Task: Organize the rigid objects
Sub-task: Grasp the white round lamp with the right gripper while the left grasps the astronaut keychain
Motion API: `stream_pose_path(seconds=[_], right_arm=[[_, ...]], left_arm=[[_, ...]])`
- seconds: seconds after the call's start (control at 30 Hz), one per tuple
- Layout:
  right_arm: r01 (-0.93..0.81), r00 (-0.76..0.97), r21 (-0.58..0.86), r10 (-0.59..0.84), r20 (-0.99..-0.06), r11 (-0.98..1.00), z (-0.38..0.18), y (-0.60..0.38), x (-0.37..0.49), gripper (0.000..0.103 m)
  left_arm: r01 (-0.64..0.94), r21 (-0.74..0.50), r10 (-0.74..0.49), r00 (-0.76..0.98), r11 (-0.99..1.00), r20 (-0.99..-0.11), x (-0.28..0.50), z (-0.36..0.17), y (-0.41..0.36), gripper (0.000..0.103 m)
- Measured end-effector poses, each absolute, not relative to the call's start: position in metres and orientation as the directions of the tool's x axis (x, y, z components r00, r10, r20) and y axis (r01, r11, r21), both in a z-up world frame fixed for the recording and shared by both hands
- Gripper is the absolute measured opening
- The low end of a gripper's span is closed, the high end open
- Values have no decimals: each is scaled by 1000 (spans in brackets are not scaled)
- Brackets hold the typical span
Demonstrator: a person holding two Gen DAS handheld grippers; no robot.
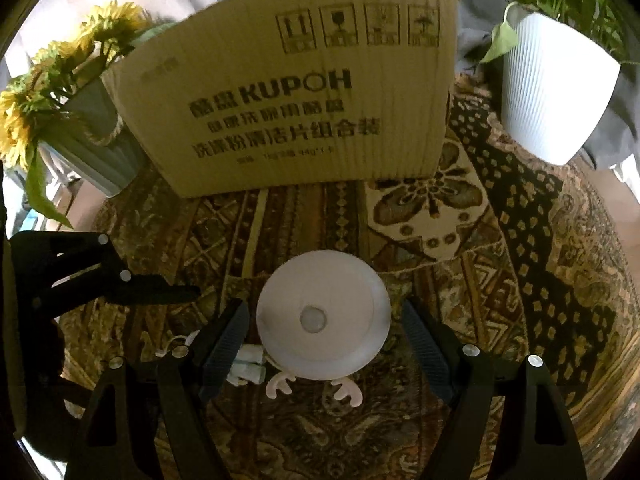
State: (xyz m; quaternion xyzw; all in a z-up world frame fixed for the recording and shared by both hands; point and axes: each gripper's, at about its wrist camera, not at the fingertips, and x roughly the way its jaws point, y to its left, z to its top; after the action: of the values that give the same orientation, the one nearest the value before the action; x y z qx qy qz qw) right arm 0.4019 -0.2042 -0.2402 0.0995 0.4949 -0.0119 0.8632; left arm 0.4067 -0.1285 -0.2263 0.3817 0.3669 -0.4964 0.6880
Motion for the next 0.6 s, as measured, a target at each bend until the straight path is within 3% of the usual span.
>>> stream_pose_path(seconds=[0.27, 0.6], right_arm=[[124, 483, 157, 79, -872, 980, -252, -202, 407, 79], [119, 503, 183, 100, -859, 976, -256, -205, 411, 78]], left_arm=[[963, 112, -415, 208, 244, -886, 407, -231, -122, 27], [892, -22, -449, 207, 452, -869, 415, -232, -108, 27]])
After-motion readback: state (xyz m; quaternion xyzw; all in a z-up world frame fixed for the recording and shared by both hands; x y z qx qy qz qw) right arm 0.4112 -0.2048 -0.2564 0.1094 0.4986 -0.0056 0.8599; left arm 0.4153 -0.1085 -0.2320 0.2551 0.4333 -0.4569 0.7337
